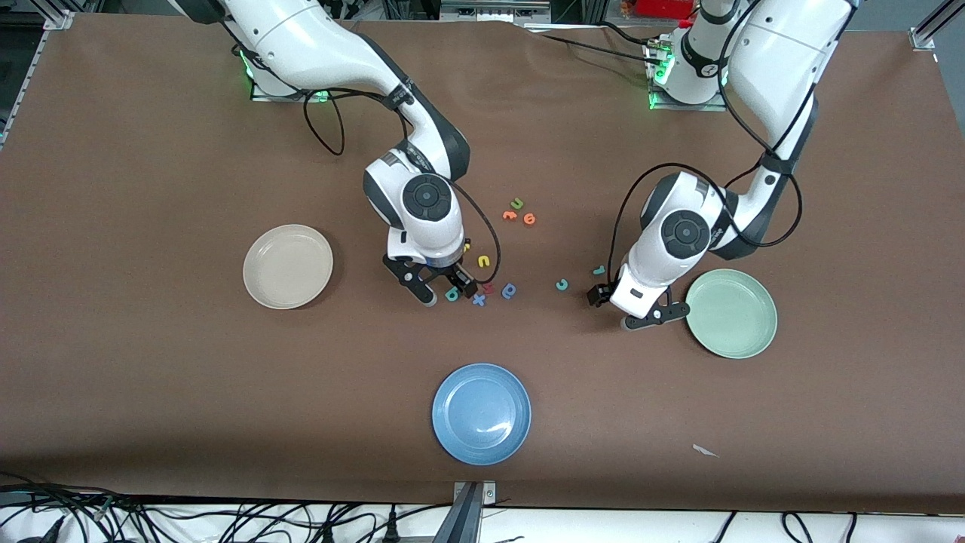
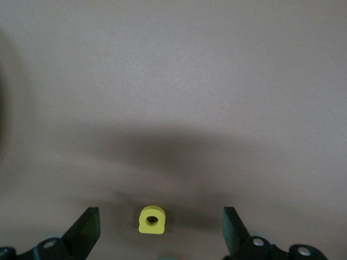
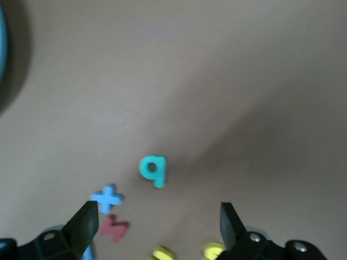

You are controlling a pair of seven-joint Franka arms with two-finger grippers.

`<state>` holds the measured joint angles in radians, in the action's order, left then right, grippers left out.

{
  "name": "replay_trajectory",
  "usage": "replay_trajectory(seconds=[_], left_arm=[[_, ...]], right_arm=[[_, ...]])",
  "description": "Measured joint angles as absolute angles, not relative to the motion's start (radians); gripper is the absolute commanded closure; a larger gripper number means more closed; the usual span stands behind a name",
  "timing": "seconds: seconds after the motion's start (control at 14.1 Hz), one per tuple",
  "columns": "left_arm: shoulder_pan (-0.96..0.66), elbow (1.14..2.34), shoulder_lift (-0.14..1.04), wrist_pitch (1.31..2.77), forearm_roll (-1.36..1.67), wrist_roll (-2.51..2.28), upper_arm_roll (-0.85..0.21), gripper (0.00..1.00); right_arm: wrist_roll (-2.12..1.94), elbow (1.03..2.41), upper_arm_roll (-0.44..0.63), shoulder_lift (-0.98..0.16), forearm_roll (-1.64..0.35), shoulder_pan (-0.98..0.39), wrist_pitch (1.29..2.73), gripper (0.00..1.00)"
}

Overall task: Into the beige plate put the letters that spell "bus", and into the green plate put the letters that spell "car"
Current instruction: 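Grasp the teal letter and yellow letter with the right and left grippers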

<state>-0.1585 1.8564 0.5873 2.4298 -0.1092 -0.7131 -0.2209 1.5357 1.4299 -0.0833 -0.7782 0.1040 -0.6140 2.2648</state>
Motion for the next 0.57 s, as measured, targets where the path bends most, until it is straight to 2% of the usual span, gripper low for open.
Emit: replay_trajectory(seconds=[0.21,0.57], left_arm=[[-0.159,1.869,0.612,2.468,-0.113,-0.724,-0.221,0.02],[-0.159,1.918,0.619,2.499,-0.131,-0.721,-0.221,0.17]], right_arm=[[1.554,1.379,-0.079,-0.822,0.104,-0.614,2.279,0.01],[1.561,1.284,-0.073,-0.909,0.104,-0.613,2.303,0.08]])
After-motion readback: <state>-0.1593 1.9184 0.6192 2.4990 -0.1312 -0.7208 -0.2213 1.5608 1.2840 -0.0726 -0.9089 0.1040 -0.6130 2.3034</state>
